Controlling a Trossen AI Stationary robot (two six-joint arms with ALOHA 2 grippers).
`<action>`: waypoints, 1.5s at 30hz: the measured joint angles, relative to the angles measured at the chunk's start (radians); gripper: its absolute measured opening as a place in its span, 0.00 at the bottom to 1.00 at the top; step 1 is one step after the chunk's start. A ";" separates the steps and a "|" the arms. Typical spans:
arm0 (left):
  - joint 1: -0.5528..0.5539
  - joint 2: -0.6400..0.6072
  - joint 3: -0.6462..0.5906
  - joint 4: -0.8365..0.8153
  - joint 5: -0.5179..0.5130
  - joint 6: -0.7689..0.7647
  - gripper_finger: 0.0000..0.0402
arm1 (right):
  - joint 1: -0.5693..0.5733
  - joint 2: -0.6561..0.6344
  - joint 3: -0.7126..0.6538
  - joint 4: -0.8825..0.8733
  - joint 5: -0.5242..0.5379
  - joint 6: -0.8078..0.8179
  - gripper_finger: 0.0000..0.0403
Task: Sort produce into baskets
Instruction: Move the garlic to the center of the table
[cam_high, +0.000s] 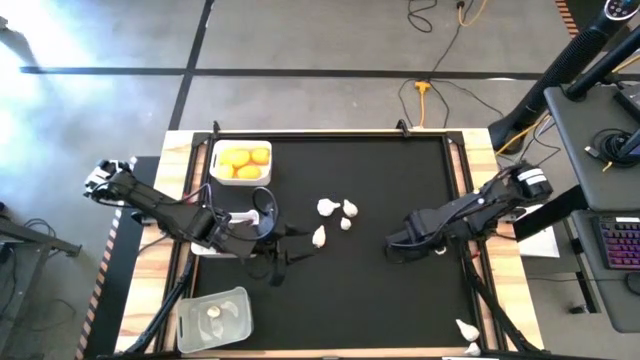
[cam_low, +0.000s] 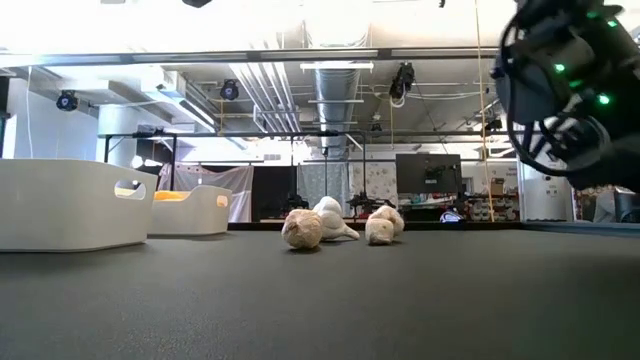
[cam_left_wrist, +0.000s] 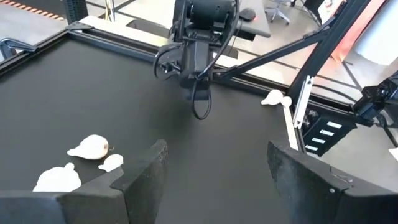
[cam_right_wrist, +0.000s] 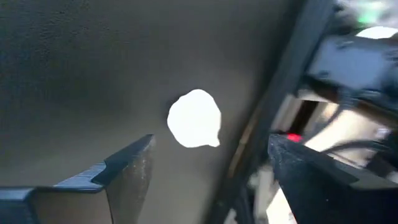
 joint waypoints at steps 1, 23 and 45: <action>0.000 -0.001 0.000 -0.001 0.000 0.000 0.64 | 0.000 -0.019 -0.027 0.035 -0.004 0.013 0.74; -0.012 -0.003 0.000 0.003 0.000 -0.005 0.64 | 0.000 -0.191 -0.208 0.314 -0.008 0.181 0.36; -0.101 -0.079 0.000 -0.254 -0.004 -0.126 0.64 | -0.085 0.369 0.501 0.635 0.347 -0.433 0.28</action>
